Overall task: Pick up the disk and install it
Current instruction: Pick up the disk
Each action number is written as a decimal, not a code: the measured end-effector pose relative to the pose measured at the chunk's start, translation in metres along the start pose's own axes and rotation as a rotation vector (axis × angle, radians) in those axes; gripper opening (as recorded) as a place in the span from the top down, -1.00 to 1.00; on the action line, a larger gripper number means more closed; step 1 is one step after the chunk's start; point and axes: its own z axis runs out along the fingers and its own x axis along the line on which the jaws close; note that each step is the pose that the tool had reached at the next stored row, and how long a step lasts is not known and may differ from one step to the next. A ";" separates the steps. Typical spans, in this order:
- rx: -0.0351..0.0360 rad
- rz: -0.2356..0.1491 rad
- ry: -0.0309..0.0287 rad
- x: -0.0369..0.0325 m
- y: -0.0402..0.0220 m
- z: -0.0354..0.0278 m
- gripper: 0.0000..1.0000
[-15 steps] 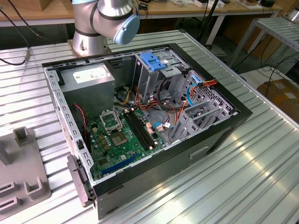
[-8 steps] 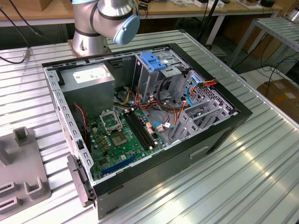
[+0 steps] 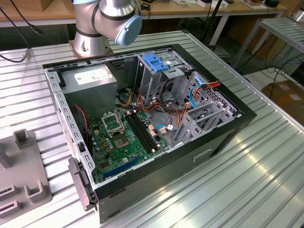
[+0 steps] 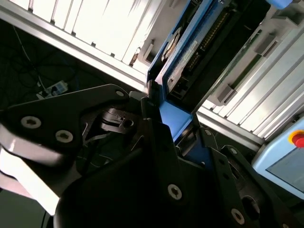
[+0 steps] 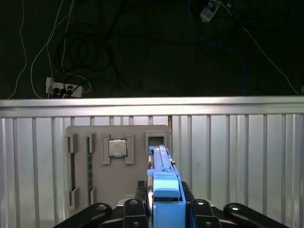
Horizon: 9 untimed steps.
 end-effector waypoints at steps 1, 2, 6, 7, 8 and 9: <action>0.0000 0.000 0.0000 0.0000 -0.0001 -0.0024 0.26; 0.0000 0.000 0.0000 0.0000 -0.0001 -0.0039 0.26; -0.0003 0.000 0.0000 0.0000 -0.0002 -0.0136 0.26; -0.0003 0.000 0.0000 0.0000 -0.0002 -0.0158 0.26; -0.0003 0.000 0.0000 0.0000 -0.0002 -0.0176 0.26; -0.0004 0.000 0.0000 0.0000 -0.0002 -0.0194 0.26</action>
